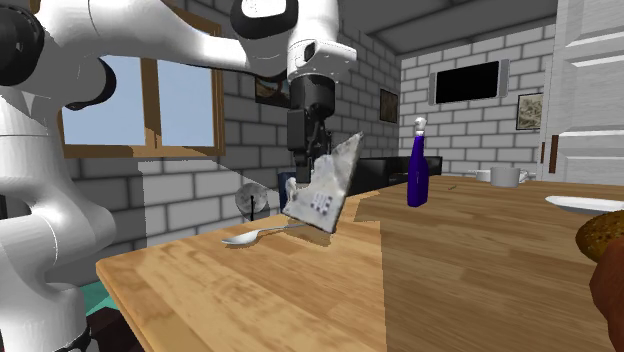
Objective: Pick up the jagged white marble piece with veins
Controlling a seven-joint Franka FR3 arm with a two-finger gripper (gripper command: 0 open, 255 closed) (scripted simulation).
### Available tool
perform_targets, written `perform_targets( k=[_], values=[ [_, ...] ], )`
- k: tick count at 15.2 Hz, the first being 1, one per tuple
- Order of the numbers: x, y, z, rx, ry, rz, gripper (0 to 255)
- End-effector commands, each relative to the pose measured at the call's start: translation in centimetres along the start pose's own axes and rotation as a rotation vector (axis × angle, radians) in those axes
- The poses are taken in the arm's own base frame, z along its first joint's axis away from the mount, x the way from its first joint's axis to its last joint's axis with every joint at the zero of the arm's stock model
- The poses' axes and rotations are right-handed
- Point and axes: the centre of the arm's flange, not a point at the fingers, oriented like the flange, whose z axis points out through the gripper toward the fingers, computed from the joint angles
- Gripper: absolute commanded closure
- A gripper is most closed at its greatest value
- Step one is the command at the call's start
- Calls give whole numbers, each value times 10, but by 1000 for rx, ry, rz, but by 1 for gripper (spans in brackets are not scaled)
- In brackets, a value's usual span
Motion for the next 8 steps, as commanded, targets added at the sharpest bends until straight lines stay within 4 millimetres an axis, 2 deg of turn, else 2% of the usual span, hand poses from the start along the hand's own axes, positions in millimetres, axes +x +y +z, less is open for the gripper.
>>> perform_targets(
  k=[1,6,8],
  values=[
    [0,2,-10,0,0,0,255],
    [2,7,-36,0,0,0,255],
    [2,7,-37,0,0,0,255]
  ],
)
